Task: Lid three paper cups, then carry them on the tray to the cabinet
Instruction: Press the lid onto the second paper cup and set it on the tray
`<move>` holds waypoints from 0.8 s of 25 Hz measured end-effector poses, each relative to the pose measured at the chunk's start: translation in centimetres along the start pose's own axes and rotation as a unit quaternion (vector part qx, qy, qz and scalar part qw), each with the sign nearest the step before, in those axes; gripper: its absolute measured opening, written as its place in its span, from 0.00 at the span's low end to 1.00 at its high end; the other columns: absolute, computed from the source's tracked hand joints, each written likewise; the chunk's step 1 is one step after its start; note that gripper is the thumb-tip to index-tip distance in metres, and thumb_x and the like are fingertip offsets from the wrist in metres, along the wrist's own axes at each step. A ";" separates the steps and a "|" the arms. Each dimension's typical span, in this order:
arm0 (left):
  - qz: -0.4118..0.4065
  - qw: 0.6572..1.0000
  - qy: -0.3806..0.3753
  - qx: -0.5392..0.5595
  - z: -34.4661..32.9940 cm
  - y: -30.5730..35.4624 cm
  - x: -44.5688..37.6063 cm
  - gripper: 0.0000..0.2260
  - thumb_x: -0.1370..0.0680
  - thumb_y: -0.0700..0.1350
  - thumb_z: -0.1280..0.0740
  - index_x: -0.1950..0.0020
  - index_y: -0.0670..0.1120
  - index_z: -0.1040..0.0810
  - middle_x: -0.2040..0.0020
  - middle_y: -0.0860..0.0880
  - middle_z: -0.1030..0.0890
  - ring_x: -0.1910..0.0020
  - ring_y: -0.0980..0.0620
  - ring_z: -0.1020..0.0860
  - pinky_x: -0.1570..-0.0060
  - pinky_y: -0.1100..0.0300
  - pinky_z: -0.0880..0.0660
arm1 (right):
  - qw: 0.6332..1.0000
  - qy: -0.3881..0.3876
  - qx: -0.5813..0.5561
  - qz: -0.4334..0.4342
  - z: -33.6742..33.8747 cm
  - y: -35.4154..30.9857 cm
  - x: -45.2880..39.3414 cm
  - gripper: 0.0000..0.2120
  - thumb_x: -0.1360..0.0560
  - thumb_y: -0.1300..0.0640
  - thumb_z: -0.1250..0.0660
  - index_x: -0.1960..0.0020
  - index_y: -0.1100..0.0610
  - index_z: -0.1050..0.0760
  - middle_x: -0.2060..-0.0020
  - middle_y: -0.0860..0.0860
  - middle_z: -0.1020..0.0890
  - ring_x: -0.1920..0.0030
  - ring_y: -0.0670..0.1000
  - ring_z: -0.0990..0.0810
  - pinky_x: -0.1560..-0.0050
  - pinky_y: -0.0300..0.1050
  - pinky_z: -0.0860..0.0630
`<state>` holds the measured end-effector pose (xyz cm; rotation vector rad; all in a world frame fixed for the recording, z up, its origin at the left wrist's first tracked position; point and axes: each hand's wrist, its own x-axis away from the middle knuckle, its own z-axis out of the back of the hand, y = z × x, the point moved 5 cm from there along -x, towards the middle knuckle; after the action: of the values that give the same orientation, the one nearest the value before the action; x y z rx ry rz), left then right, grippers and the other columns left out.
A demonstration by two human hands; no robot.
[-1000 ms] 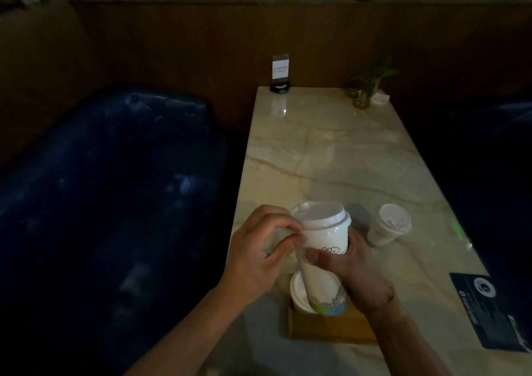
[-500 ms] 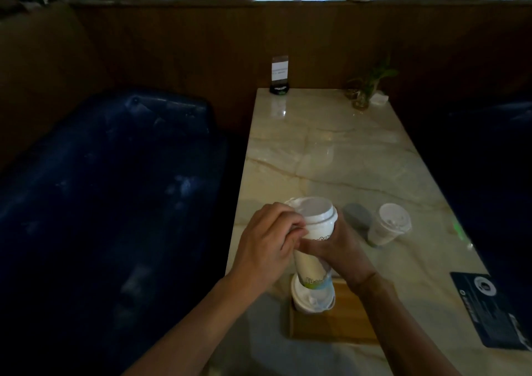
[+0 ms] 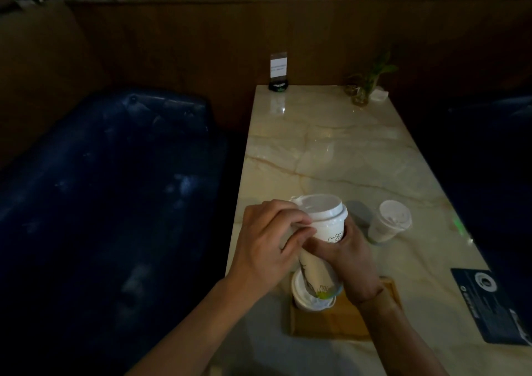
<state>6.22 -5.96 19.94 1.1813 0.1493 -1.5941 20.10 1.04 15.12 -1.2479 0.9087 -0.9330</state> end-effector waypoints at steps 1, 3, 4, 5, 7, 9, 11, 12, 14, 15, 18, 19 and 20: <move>-0.002 1.000 0.000 0.013 0.3 -0.1 0.1 0.06 0.23 0.50 0.29 0.49 0.50 0.21 0.49 0.55 0.21 0.47 0.65 0.26 0.47 0.60 0.29 | 1.000 -0.014 -0.008 -0.005 0.2 -0.2 0.1 0.30 0.45 0.45 0.21 0.45 0.51 0.22 0.53 0.45 0.13 0.54 0.45 0.14 0.56 0.40 0.19; -0.009 0.999 -0.007 0.035 0.8 -0.2 0.7 0.05 0.22 0.49 0.30 0.48 0.50 0.21 0.48 0.56 0.22 0.45 0.67 0.28 0.48 0.60 0.28 | 0.998 -0.052 -0.031 -0.015 0.4 -0.5 0.3 0.28 0.44 0.47 0.20 0.45 0.50 0.21 0.51 0.51 0.13 0.52 0.51 0.14 0.52 0.50 0.17; -0.015 0.999 -0.012 0.042 1.0 -0.4 1.0 0.05 0.21 0.48 0.31 0.48 0.49 0.22 0.48 0.56 0.23 0.45 0.66 0.27 0.49 0.59 0.27 | 0.997 -0.069 -0.041 -0.020 0.5 -0.5 0.2 0.28 0.44 0.49 0.20 0.45 0.49 0.20 0.50 0.52 0.13 0.50 0.53 0.14 0.50 0.53 0.17; -0.019 0.999 -0.015 0.047 1.1 -0.5 1.2 0.05 0.21 0.47 0.30 0.47 0.49 0.22 0.48 0.55 0.23 0.46 0.64 0.26 0.49 0.59 0.26 | 0.995 -0.082 -0.051 -0.028 0.4 -0.4 0.2 0.29 0.43 0.51 0.19 0.44 0.51 0.21 0.50 0.54 0.14 0.49 0.55 0.15 0.49 0.54 0.18; -0.020 0.998 -0.018 0.052 1.0 -0.9 1.6 0.05 0.22 0.44 0.30 0.47 0.47 0.22 0.48 0.52 0.23 0.48 0.56 0.23 0.50 0.56 0.24 | 0.992 -0.097 -0.059 -0.047 0.1 0.1 0.1 0.30 0.42 0.55 0.19 0.42 0.55 0.22 0.49 0.55 0.14 0.48 0.57 0.15 0.47 0.55 0.18; -0.019 0.999 -0.020 0.036 0.7 -1.1 1.5 0.05 0.22 0.42 0.31 0.47 0.45 0.22 0.49 0.50 0.23 0.50 0.52 0.23 0.51 0.55 0.24 | 0.993 -0.086 -0.052 -0.054 -0.5 0.4 -0.3 0.31 0.42 0.58 0.18 0.42 0.57 0.24 0.50 0.55 0.14 0.50 0.55 0.15 0.49 0.52 0.18; -0.034 0.999 -0.013 -0.013 0.5 -1.1 0.9 0.04 0.20 0.42 0.33 0.48 0.44 0.22 0.49 0.49 0.23 0.51 0.51 0.23 0.50 0.56 0.25 | 0.994 -0.063 -0.053 -0.067 -0.9 0.7 -0.7 0.39 0.45 0.55 0.16 0.39 0.60 0.29 0.51 0.55 0.15 0.53 0.50 0.14 0.54 0.47 0.17; -0.050 0.998 -0.003 -0.047 0.3 -0.9 0.7 0.04 0.20 0.43 0.33 0.49 0.43 0.21 0.50 0.48 0.22 0.52 0.51 0.23 0.51 0.56 0.26 | 0.995 -0.053 -0.047 -0.064 -1.0 0.7 -1.0 0.42 0.47 0.52 0.18 0.37 0.61 0.31 0.50 0.54 0.16 0.54 0.47 0.15 0.56 0.44 0.17; -0.084 0.991 0.021 -0.105 0.0 -0.3 0.2 0.03 0.20 0.43 0.32 0.49 0.44 0.21 0.52 0.48 0.20 0.51 0.51 0.23 0.51 0.56 0.27 | 0.998 -0.054 -0.014 -0.040 -1.4 0.6 -1.4 0.43 0.46 0.53 0.17 0.37 0.62 0.32 0.48 0.54 0.17 0.52 0.46 0.16 0.56 0.42 0.18; -0.095 0.987 0.033 -0.125 -0.1 -0.1 0.0 0.03 0.21 0.43 0.31 0.49 0.45 0.21 0.52 0.48 0.19 0.51 0.51 0.23 0.51 0.56 0.27 | 0.998 -0.058 0.003 -0.027 -1.6 0.7 -1.4 0.42 0.45 0.57 0.16 0.37 0.62 0.32 0.47 0.55 0.18 0.50 0.49 0.16 0.54 0.44 0.18; -0.085 0.984 0.060 -0.145 -0.2 0.0 -0.1 0.04 0.21 0.44 0.30 0.49 0.45 0.18 0.53 0.48 0.17 0.52 0.51 0.22 0.53 0.55 0.25 | 1.000 -0.018 0.019 -0.005 -2.1 0.8 -0.7 0.38 0.44 0.56 0.17 0.39 0.58 0.30 0.50 0.52 0.17 0.53 0.47 0.17 0.58 0.40 0.20; -0.073 0.986 0.067 -0.138 -0.1 -0.1 0.0 0.05 0.20 0.44 0.31 0.50 0.44 0.16 0.53 0.47 0.17 0.52 0.51 0.22 0.52 0.56 0.24 | 1.000 0.000 0.011 0.000 -2.2 0.5 -0.4 0.38 0.45 0.53 0.18 0.40 0.55 0.30 0.52 0.50 0.17 0.56 0.44 0.17 0.60 0.36 0.21; -0.064 0.987 0.073 -0.127 0.1 -0.1 0.1 0.07 0.20 0.45 0.31 0.51 0.43 0.15 0.53 0.47 0.16 0.52 0.52 0.22 0.51 0.57 0.24 | 1.000 0.009 -0.001 0.006 -2.3 0.3 -0.1 0.37 0.46 0.50 0.19 0.41 0.54 0.30 0.53 0.48 0.17 0.57 0.42 0.17 0.62 0.34 0.22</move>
<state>6.13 -6.02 19.91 1.1046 0.5171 -1.5459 17.96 0.39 14.61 -1.2367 0.9291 -0.9357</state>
